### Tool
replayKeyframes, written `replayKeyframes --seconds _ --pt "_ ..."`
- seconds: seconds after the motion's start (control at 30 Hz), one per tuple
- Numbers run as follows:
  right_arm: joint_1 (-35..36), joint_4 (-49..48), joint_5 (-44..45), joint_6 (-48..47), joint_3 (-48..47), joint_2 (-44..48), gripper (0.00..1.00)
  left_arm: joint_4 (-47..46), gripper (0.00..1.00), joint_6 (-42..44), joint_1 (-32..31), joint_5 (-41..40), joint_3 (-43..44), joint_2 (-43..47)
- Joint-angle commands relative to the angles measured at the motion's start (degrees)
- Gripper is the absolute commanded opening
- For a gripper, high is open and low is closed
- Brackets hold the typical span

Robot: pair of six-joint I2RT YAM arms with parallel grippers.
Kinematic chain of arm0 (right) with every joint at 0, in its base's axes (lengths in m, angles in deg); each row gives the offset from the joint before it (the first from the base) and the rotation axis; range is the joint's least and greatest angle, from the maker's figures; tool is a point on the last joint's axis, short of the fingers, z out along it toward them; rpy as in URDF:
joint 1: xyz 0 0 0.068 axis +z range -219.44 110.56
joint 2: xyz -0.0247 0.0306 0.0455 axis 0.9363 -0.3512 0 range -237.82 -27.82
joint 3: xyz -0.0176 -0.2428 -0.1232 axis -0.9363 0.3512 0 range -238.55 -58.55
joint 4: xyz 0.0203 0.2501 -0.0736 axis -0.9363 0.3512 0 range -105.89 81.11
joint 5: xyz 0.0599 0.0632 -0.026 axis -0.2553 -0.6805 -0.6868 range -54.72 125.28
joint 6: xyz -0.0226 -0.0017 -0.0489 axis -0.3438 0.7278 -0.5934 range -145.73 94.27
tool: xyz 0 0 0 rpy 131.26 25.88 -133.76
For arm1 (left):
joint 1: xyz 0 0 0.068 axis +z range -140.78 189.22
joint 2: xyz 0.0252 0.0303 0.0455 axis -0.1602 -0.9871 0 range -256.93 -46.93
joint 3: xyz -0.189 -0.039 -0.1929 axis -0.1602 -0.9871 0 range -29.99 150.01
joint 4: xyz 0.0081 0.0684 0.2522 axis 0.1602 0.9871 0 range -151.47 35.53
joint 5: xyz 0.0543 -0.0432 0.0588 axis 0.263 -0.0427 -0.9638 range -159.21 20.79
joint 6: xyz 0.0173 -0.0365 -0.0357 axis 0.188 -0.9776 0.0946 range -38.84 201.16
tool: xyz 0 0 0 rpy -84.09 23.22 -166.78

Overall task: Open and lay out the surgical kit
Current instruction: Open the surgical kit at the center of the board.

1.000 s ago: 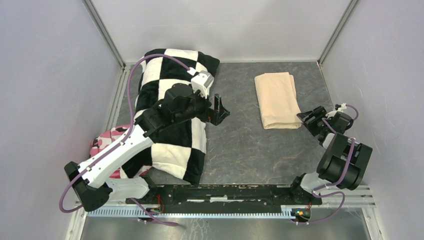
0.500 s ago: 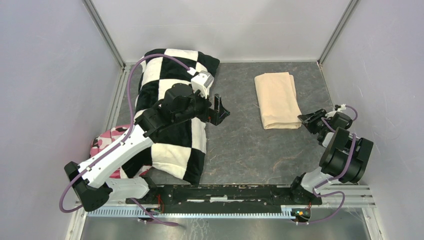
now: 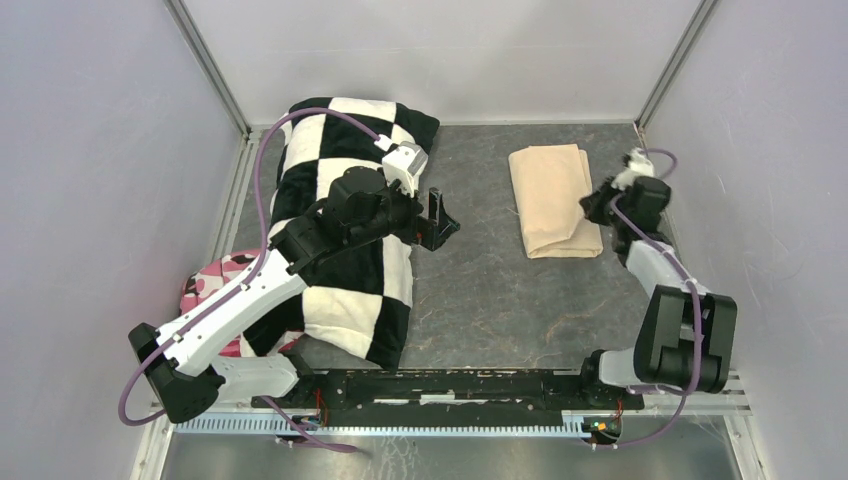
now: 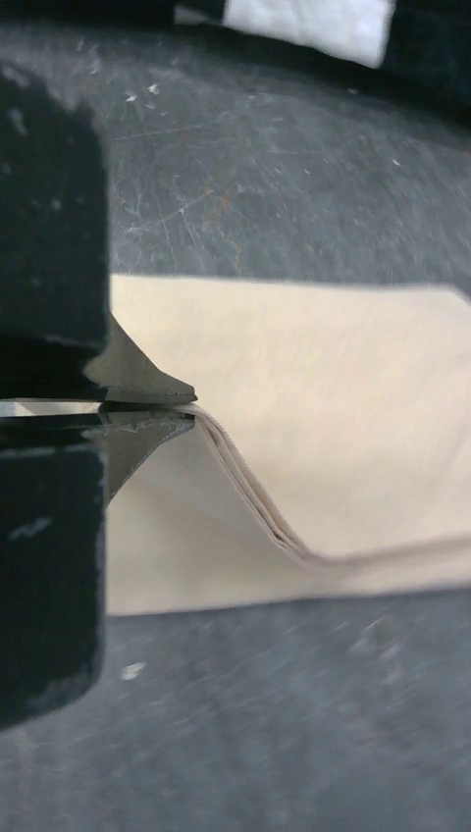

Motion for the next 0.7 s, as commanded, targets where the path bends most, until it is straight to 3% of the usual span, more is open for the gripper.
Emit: replayKeyframes --seconds 0.0,0.17,0.33,0.6,0.67 --pt "12.5 8.3 15.9 -18.1 -6.3 3.3 0.00 -3.3 1.00 -0.7 -0.1 -1.4 -0.6 1.4" --pt "30.0 10.7 28.1 -31.0 -8.7 1.8 0.00 -5.7 0.99 -3.5 -0.1 -13.0 -4.3 7.5" --pt "48.1 14.5 42.6 -40.8 -15.3 -6.8 0.00 -9.4 0.99 -4.3 -0.1 -22.5 -8.8 15.9" --pt "64.5 20.0 51.4 -47.9 -25.9 -24.6 0.00 -8.9 0.98 -4.3 -0.1 -26.1 -9.5 20.1" --pt "65.6 20.9 51.6 -46.0 -28.1 -26.0 0.09 -8.7 0.98 -4.3 -0.1 -26.0 -9.4 20.1"
